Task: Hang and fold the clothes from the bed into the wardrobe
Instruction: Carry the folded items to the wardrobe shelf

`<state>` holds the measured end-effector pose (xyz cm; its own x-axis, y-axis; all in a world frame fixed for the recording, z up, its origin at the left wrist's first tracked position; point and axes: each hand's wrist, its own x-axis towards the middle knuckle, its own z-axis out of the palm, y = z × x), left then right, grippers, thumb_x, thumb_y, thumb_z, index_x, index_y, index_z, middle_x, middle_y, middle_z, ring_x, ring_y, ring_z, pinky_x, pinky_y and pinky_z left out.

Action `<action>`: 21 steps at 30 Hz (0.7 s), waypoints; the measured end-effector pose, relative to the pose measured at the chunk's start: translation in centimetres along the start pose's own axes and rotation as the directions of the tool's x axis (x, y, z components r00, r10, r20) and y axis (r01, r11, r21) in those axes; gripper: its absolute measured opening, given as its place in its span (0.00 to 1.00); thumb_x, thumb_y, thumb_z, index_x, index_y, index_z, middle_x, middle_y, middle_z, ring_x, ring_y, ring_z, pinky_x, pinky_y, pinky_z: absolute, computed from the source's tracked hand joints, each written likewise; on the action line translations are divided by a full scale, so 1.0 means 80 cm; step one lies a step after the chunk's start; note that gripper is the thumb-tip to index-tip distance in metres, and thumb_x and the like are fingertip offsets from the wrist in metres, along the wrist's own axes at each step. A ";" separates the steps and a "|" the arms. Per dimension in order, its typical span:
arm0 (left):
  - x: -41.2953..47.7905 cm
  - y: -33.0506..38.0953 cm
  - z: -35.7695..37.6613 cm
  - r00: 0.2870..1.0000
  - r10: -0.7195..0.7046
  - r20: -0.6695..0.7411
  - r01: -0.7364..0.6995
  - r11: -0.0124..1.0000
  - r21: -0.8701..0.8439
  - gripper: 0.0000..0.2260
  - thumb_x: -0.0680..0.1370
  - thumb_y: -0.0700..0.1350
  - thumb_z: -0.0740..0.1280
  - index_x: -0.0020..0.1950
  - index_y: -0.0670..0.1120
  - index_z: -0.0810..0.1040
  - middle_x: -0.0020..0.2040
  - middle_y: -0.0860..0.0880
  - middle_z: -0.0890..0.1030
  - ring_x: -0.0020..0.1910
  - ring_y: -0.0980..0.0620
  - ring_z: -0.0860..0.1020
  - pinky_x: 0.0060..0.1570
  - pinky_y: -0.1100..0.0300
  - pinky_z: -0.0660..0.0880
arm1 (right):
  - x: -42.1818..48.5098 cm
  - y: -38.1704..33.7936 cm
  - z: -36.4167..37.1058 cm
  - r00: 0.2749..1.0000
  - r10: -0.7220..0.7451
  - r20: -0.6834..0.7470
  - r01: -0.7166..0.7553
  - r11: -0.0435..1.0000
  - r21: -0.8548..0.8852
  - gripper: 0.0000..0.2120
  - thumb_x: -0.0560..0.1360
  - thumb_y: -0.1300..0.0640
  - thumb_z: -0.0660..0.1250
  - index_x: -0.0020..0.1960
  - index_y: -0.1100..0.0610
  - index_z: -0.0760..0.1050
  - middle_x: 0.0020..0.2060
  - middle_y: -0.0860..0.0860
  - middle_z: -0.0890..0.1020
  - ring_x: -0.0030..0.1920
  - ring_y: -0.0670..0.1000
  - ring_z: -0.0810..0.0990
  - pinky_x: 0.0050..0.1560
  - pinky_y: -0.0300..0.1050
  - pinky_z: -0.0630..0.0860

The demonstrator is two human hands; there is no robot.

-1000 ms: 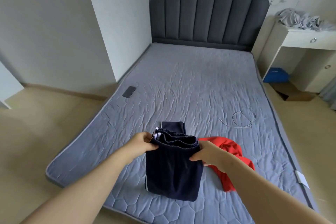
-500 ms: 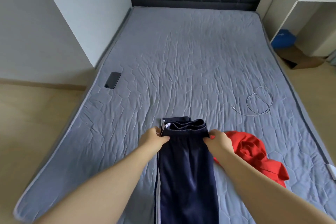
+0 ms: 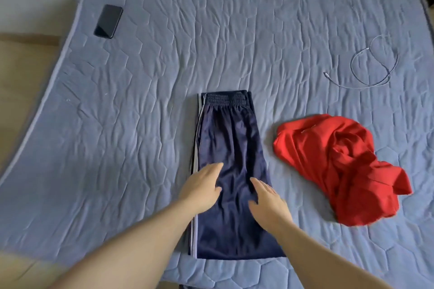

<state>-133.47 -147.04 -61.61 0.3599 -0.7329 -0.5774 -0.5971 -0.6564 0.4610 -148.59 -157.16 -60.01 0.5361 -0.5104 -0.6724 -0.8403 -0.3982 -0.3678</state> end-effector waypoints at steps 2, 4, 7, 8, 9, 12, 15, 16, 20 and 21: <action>-0.011 -0.014 0.039 0.995 0.070 0.076 -0.076 0.993 0.086 0.29 0.78 0.49 0.61 0.76 0.50 0.52 0.76 0.53 0.56 0.73 0.51 0.59 0.69 0.58 0.60 | 0.001 0.020 0.029 0.996 -0.049 0.075 0.054 0.996 -0.069 0.28 0.78 0.55 0.56 0.76 0.50 0.52 0.74 0.44 0.58 0.75 0.48 0.54 0.70 0.47 0.56; -0.021 -0.025 0.075 0.987 0.071 0.144 -0.093 0.985 0.146 0.31 0.78 0.52 0.62 0.76 0.49 0.52 0.76 0.52 0.54 0.75 0.50 0.55 0.71 0.57 0.56 | 0.002 0.039 0.053 0.983 -0.089 0.161 0.111 0.985 -0.133 0.28 0.78 0.54 0.56 0.76 0.49 0.50 0.75 0.43 0.56 0.75 0.48 0.51 0.71 0.46 0.54; -0.040 -0.037 0.122 0.981 0.045 0.190 -0.097 0.956 0.275 0.33 0.77 0.57 0.60 0.77 0.50 0.48 0.77 0.52 0.45 0.76 0.50 0.42 0.73 0.52 0.46 | 0.000 0.066 0.085 0.965 -0.116 0.234 0.166 0.965 -0.203 0.30 0.79 0.52 0.56 0.76 0.50 0.47 0.75 0.44 0.53 0.76 0.49 0.48 0.71 0.47 0.53; -0.045 -0.041 0.138 0.979 0.031 0.202 -0.094 0.946 0.310 0.34 0.76 0.58 0.59 0.77 0.51 0.47 0.77 0.52 0.43 0.76 0.49 0.39 0.73 0.50 0.42 | 0.000 0.076 0.095 0.966 -0.107 0.237 0.162 0.961 -0.225 0.31 0.79 0.51 0.57 0.76 0.50 0.45 0.75 0.45 0.52 0.76 0.50 0.48 0.72 0.47 0.52; -0.051 -0.045 0.152 0.977 0.016 0.212 -0.086 0.941 0.328 0.35 0.75 0.59 0.60 0.77 0.51 0.46 0.77 0.51 0.41 0.75 0.49 0.37 0.73 0.49 0.39 | -0.001 0.085 0.105 0.964 -0.098 0.246 0.161 0.955 -0.250 0.33 0.78 0.49 0.58 0.76 0.50 0.44 0.76 0.46 0.51 0.76 0.51 0.47 0.72 0.47 0.52; -0.064 -0.057 0.188 0.970 -0.026 0.244 -0.075 0.915 0.396 0.40 0.72 0.60 0.62 0.77 0.52 0.45 0.77 0.49 0.38 0.74 0.46 0.34 0.71 0.47 0.35 | 0.000 0.105 0.131 0.946 -0.097 0.309 0.207 0.915 -0.347 0.40 0.75 0.44 0.62 0.76 0.47 0.41 0.76 0.51 0.43 0.76 0.53 0.41 0.73 0.51 0.48; -0.069 -0.059 0.208 0.973 -0.006 0.232 -0.110 0.869 0.482 0.44 0.67 0.57 0.71 0.77 0.50 0.50 0.77 0.44 0.45 0.75 0.39 0.43 0.72 0.42 0.43 | 0.005 0.122 0.154 0.933 -0.088 0.350 0.247 0.863 -0.441 0.47 0.72 0.42 0.67 0.75 0.45 0.36 0.75 0.53 0.35 0.75 0.55 0.36 0.73 0.56 0.44; -0.070 -0.056 0.208 0.976 -0.007 0.219 -0.107 0.857 0.505 0.45 0.62 0.54 0.75 0.75 0.50 0.59 0.76 0.43 0.55 0.74 0.38 0.53 0.71 0.40 0.53 | 0.008 0.127 0.158 0.935 -0.084 0.344 0.249 0.846 -0.472 0.48 0.71 0.42 0.67 0.75 0.45 0.34 0.75 0.53 0.34 0.75 0.55 0.35 0.73 0.57 0.44; -0.068 -0.071 0.223 0.992 0.126 0.032 -0.123 0.829 0.546 0.37 0.52 0.35 0.76 0.61 0.50 0.79 0.63 0.45 0.78 0.61 0.40 0.76 0.55 0.42 0.75 | 0.014 0.138 0.178 0.963 -0.111 0.244 0.225 0.830 -0.510 0.42 0.76 0.54 0.63 0.74 0.43 0.33 0.75 0.52 0.35 0.75 0.54 0.37 0.73 0.56 0.45; -0.067 -0.077 0.227 0.986 0.167 0.003 -0.140 0.818 0.558 0.37 0.52 0.33 0.75 0.61 0.50 0.79 0.62 0.45 0.78 0.60 0.40 0.77 0.54 0.43 0.76 | 0.015 0.139 0.181 0.967 -0.114 0.227 0.215 0.841 -0.496 0.40 0.77 0.58 0.60 0.75 0.43 0.35 0.75 0.51 0.36 0.76 0.53 0.38 0.74 0.55 0.46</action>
<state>-144.73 -135.82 -73.59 0.2528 -0.8319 -0.4940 -0.9390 -0.3340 0.0820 -158.47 -151.14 -74.20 0.5961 -0.2757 -0.7541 -0.5517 -0.8230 -0.1352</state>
